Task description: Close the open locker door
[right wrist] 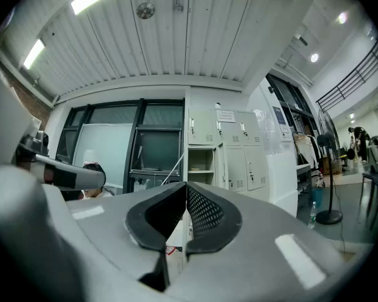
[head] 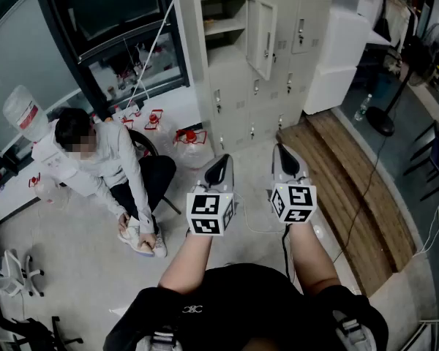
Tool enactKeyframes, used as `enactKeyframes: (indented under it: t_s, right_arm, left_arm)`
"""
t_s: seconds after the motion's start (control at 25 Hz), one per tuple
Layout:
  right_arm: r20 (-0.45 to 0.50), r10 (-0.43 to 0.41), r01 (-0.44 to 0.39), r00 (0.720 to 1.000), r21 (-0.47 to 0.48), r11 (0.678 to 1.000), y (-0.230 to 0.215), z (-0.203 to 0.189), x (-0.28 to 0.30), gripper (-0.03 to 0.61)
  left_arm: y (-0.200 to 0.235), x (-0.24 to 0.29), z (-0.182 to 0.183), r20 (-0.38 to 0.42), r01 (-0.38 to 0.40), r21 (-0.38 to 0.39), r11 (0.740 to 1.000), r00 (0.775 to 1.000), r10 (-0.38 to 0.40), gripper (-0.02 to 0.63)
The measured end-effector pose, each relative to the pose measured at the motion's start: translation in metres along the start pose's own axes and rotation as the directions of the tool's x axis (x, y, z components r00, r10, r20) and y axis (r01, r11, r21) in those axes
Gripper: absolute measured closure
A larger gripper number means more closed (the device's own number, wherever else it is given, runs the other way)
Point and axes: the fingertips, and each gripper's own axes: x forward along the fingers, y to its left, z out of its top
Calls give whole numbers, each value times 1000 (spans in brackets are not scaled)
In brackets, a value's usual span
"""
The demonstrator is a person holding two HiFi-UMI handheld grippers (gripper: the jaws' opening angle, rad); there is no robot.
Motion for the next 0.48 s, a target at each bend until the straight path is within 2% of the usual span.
enactKeyframes:
  t_s: [0.48]
  right_arm:
    - [31,8,-8,999,-8,1000,8,6,18,568]
  left_arm:
    - [15,12,3,8,7,7,1000,1000,-7,614]
